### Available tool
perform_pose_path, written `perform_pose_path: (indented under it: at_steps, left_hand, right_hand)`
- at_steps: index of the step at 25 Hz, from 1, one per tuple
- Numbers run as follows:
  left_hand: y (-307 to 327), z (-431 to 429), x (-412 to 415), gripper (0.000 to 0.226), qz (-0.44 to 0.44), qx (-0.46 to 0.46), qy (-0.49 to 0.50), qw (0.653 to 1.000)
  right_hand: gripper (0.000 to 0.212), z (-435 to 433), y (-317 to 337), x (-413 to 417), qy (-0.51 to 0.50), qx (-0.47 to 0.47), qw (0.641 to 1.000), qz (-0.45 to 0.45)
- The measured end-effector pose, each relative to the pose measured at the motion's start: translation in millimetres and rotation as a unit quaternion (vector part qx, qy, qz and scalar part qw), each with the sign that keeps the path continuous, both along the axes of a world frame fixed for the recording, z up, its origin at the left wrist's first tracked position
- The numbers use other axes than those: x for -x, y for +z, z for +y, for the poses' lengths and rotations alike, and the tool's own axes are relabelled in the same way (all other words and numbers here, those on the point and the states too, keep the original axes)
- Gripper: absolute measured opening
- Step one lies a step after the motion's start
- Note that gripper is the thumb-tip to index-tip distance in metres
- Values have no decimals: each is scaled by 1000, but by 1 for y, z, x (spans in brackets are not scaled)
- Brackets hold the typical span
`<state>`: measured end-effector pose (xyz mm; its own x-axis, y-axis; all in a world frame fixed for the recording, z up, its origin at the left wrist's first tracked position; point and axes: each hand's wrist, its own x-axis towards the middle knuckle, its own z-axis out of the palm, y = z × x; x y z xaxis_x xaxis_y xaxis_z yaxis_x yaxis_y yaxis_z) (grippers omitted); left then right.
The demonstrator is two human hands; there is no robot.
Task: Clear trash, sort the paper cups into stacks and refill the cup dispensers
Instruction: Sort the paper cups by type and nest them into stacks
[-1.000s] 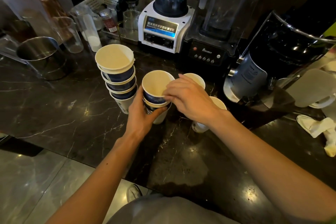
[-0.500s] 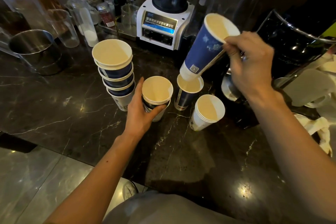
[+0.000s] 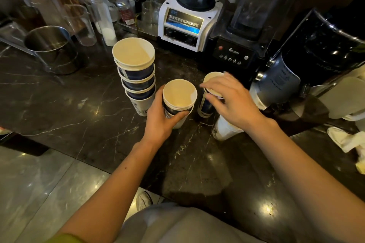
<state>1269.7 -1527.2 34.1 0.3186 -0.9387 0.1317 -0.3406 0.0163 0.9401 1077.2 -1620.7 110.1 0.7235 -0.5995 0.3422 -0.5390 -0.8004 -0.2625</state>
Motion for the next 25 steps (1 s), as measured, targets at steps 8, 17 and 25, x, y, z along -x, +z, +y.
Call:
perform_pose_path:
  at_steps: [8, 17, 25]
  left_hand:
    - [1, 1, 2, 83, -7, 14, -3, 1000]
    - [-5, -6, 20, 90, -4, -26, -35, 999]
    - [-4, 0, -3, 86, -11, -5, 12, 1000]
  right_hand:
    - [15, 6, -19, -28, 105, 6, 993, 52]
    - [11, 13, 58, 41, -116, 112, 966, -204]
    - [14, 34, 48, 104, -150, 144, 969, -135]
